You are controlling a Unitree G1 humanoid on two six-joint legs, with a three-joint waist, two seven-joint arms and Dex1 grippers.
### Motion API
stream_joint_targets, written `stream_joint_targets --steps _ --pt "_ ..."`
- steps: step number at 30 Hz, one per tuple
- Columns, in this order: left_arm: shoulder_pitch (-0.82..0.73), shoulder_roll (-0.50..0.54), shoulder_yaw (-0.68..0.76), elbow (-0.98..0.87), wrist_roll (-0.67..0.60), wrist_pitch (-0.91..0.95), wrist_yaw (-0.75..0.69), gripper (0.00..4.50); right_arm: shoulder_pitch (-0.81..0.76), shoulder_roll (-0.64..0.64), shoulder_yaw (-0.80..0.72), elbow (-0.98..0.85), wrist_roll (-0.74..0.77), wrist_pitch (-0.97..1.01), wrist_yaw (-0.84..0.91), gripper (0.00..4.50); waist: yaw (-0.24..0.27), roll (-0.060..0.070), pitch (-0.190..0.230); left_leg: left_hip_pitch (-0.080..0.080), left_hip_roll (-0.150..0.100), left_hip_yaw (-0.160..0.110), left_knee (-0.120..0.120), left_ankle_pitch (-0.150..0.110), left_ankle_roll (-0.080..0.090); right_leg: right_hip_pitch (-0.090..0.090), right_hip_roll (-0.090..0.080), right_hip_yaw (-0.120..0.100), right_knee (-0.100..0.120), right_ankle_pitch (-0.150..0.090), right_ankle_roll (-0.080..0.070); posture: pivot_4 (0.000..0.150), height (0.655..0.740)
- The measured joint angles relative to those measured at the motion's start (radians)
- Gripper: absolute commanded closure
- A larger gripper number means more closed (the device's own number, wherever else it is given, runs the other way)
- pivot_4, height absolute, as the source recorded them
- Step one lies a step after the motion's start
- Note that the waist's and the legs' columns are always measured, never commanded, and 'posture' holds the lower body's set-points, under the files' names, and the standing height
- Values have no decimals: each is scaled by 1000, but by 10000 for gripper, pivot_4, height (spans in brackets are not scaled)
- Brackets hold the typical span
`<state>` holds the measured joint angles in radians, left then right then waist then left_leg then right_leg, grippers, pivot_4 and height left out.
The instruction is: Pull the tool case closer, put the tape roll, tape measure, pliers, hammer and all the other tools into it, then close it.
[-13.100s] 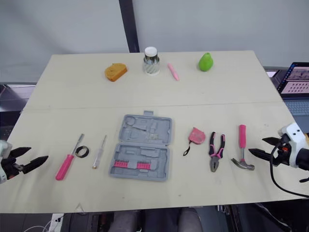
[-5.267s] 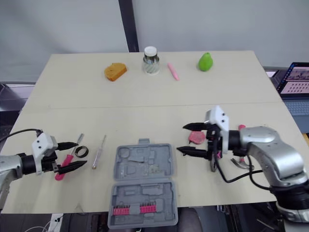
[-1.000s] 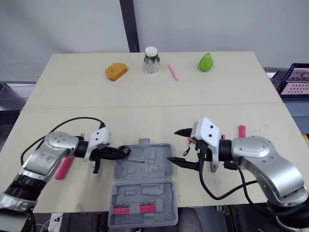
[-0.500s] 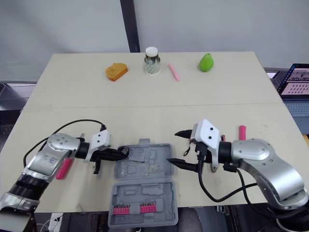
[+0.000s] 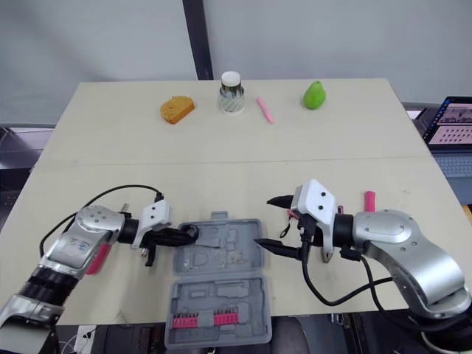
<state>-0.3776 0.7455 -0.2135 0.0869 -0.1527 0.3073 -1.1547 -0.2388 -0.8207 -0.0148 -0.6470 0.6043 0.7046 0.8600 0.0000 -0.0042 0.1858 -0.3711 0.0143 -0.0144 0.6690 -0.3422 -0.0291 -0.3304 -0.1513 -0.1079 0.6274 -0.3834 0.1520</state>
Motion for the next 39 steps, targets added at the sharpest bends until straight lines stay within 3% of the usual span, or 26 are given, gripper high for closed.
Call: stream_joint_targets --steps 12,15,18,27,31,37,39 --pt "-5 -7 -1 10 19 -13 7 44608 -3 3 0 0 11 4 -10 0 0 0 0 0 0 0 0 0 0 0 0 0 0 0 0 1500 7400" --pt "-5 -14 -1 11 25 -14 8 34248 -10 3 0 0 13 6 -11 0 1 0 0 0 0 0 0 0 0 0 0 0 0 0 0 1500 7400" --pt "-5 -14 -1 6 25 -10 -2 19087 -10 3 0 0 14 14 -14 0 1 0 0 0 0 0 0 0 0 0 0 0 0 0 0 1500 7400" --pt "4 41 10 -98 -7 75 -47 19087 -9 7 0 -15 25 19 -19 0 1 0 0 0 0 0 0 0 0 0 0 0 0 0 0 1500 7400" --pt "1 58 83 -145 -63 129 -36 19087 -7 12 0 -16 35 19 -20 0 0 0 0 0 0 0 0 0 0 0 0 0 0 0 0 1500 7400" --pt "70 -88 217 -140 -132 73 104 19087 -1 24 -1 -17 44 18 -30 0 0 0 0 0 0 -1 0 0 0 0 0 0 0 0 0 1500 7400" --pt "127 -124 217 -110 -122 16 142 27322 1 24 -1 -17 44 18 -30 0 -1 0 0 1 0 0 -1 0 0 0 0 0 0 0 0 1500 7400"
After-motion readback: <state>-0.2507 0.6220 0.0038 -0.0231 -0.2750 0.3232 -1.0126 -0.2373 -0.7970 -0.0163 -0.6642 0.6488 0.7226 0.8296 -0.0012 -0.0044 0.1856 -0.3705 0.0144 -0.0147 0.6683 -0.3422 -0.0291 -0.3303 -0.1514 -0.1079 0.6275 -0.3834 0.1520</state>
